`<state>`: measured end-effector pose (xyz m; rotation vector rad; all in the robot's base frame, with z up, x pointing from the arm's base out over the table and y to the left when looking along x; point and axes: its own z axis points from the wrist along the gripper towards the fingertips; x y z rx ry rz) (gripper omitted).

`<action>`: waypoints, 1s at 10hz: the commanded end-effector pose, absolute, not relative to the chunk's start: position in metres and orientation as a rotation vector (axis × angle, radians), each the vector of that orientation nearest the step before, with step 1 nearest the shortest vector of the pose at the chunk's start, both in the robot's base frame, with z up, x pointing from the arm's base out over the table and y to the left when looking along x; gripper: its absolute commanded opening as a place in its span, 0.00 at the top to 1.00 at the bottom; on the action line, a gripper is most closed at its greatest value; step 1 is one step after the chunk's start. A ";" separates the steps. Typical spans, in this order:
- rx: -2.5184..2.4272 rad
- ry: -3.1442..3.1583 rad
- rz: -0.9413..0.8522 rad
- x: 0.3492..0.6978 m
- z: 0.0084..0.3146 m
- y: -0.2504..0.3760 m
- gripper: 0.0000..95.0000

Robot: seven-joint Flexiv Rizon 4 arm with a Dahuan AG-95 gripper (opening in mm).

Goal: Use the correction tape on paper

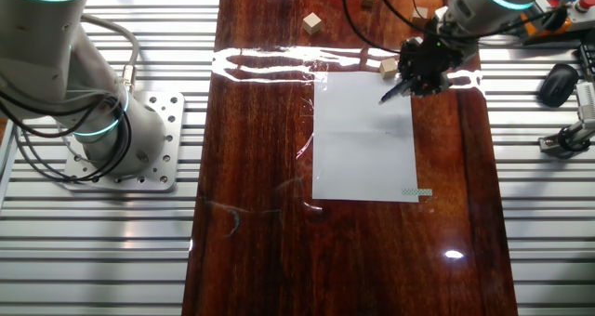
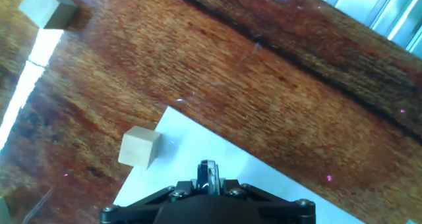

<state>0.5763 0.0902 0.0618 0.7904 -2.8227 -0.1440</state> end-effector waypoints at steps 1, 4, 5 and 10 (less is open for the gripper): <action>0.789 -2.819 -0.131 0.578 0.061 0.091 1.00; 0.826 -2.823 -0.104 0.583 0.056 0.085 1.00; 0.841 -2.823 -0.105 0.585 0.054 0.080 1.00; 0.833 -2.846 -0.100 0.587 0.046 0.066 1.00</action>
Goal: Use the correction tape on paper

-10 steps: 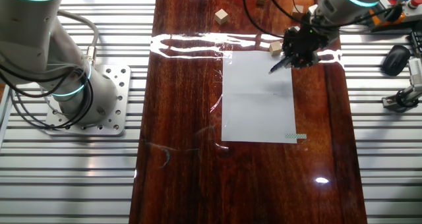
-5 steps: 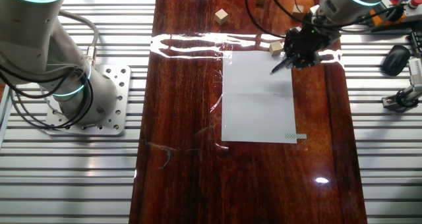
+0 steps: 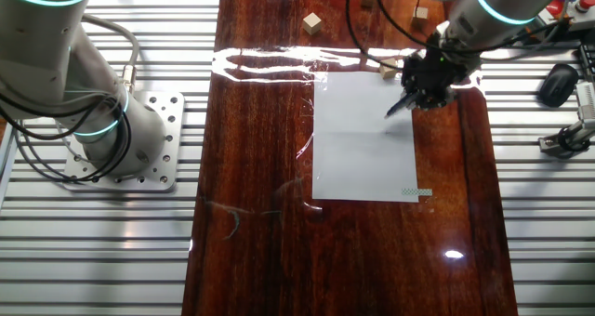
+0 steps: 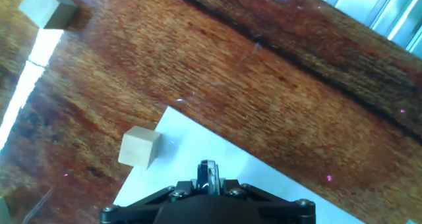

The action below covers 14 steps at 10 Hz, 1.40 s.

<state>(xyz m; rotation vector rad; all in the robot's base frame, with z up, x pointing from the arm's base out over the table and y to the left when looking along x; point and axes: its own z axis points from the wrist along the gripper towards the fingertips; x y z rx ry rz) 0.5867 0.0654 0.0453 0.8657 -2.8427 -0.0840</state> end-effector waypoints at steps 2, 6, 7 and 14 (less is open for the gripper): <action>0.793 -2.862 -0.094 0.587 0.046 0.066 1.00; 0.775 -2.883 -0.081 0.593 0.042 0.054 1.00; 0.769 -2.897 -0.084 0.595 0.039 0.048 1.00; 0.613 -2.971 -0.072 0.595 0.037 0.046 1.00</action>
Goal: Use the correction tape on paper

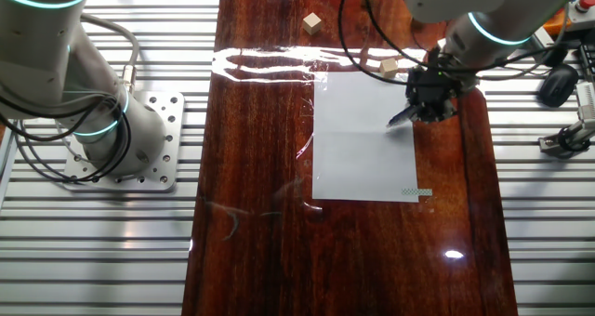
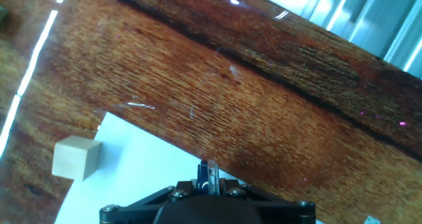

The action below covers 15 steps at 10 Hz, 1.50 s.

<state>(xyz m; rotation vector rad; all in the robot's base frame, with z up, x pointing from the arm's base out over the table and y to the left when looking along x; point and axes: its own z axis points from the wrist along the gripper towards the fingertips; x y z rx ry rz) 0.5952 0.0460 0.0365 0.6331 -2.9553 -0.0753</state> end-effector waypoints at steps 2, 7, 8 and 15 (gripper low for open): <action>0.592 -2.992 -0.068 0.595 0.037 0.046 1.00; 0.576 -2.998 -0.069 0.607 0.041 0.040 1.00; 0.569 -2.999 -0.073 0.609 0.043 0.040 1.00; 0.469 -3.036 -0.102 0.599 0.043 0.031 1.00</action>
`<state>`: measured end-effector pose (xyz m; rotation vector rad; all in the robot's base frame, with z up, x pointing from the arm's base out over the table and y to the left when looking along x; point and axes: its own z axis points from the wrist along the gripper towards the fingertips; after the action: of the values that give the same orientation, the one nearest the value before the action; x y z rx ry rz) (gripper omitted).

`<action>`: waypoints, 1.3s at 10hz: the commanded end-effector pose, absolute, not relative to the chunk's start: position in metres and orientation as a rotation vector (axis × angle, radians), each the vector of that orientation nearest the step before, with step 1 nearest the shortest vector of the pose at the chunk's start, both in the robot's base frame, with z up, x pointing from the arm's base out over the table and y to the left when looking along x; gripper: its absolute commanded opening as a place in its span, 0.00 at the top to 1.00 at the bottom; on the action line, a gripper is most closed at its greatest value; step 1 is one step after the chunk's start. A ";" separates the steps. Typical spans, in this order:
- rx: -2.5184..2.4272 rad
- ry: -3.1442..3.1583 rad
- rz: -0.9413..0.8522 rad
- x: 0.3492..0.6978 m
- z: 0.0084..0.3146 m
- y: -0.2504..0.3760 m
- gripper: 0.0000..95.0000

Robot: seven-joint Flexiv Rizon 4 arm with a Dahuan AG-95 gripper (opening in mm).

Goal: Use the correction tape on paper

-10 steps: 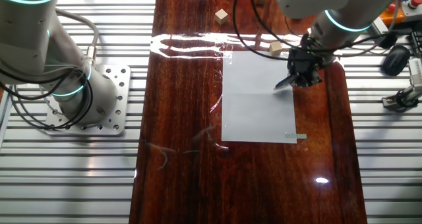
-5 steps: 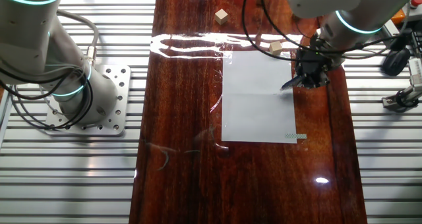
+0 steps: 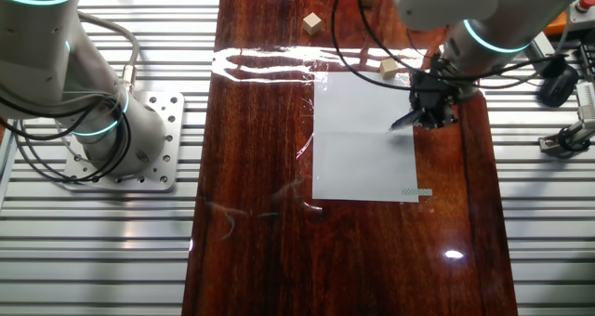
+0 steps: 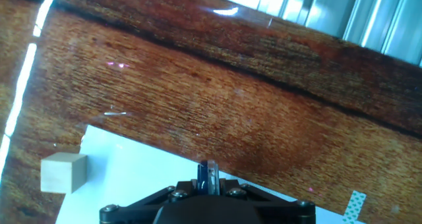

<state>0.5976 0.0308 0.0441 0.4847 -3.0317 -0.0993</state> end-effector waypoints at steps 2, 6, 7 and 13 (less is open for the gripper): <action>0.438 -3.046 -0.095 0.599 0.043 0.031 1.00; 0.441 -3.051 -0.092 0.596 0.044 0.026 1.00; 0.453 -3.055 -0.093 0.594 0.044 0.022 1.00; 0.428 -3.070 -0.121 0.594 0.040 0.020 1.00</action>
<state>0.5952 0.0202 0.0394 0.4271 -3.0692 -0.1251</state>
